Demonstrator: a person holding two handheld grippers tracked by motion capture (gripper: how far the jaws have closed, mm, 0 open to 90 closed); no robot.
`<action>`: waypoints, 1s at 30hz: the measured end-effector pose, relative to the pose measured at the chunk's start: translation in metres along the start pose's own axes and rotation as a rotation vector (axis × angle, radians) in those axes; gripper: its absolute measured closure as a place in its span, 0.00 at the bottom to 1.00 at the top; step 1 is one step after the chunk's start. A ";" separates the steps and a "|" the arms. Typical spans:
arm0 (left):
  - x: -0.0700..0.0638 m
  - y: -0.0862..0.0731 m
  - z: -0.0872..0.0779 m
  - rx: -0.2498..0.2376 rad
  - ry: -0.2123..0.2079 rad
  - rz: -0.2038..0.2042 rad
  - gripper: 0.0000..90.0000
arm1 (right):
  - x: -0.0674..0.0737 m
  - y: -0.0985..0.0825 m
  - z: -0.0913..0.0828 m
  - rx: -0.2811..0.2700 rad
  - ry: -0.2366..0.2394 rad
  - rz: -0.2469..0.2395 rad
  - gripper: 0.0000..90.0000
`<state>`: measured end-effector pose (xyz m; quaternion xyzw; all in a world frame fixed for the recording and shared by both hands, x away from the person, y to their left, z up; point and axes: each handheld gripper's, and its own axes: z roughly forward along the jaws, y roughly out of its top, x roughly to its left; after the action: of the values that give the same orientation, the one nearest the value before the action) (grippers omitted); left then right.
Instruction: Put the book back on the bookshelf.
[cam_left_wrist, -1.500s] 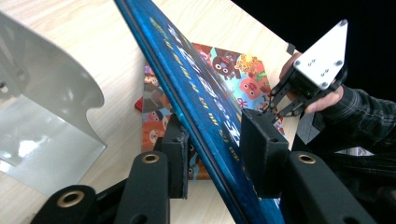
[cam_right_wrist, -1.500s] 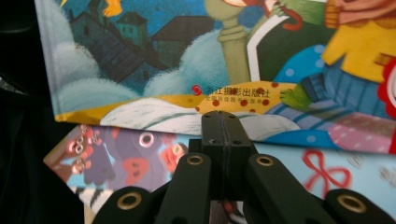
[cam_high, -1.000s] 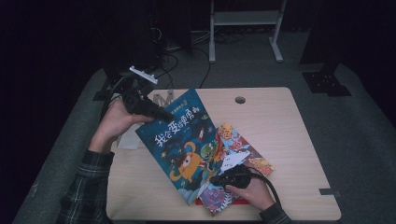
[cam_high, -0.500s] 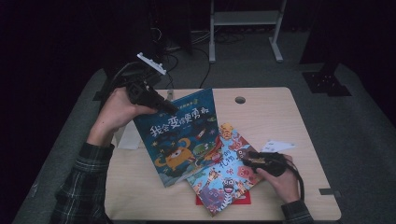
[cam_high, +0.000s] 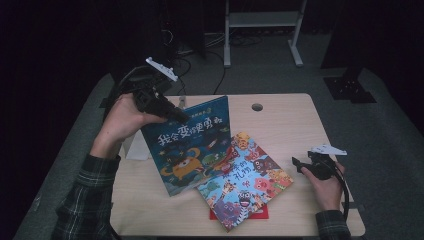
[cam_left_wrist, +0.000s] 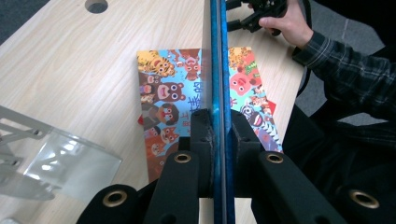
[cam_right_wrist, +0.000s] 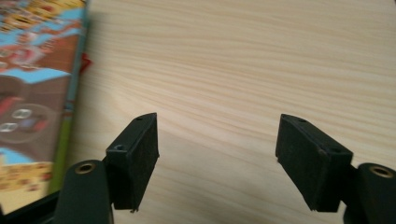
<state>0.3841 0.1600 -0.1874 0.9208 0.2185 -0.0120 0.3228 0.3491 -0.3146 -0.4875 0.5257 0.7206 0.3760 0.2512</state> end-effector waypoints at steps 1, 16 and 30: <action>0.000 0.000 -0.001 0.002 0.006 0.001 0.92 | -0.001 -0.001 0.002 0.010 -0.010 0.008 0.31; 0.006 -0.031 -0.049 -0.032 0.079 -0.054 0.92 | -0.009 -0.006 0.017 0.095 -0.079 0.036 0.22; 0.027 -0.104 -0.100 -0.091 0.168 -0.191 0.92 | -0.010 -0.006 0.017 0.102 -0.084 0.053 0.20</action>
<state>0.3543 0.3029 -0.1737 0.8780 0.3318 0.0441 0.3421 0.3618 -0.3198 -0.5027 0.5719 0.7134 0.3228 0.2444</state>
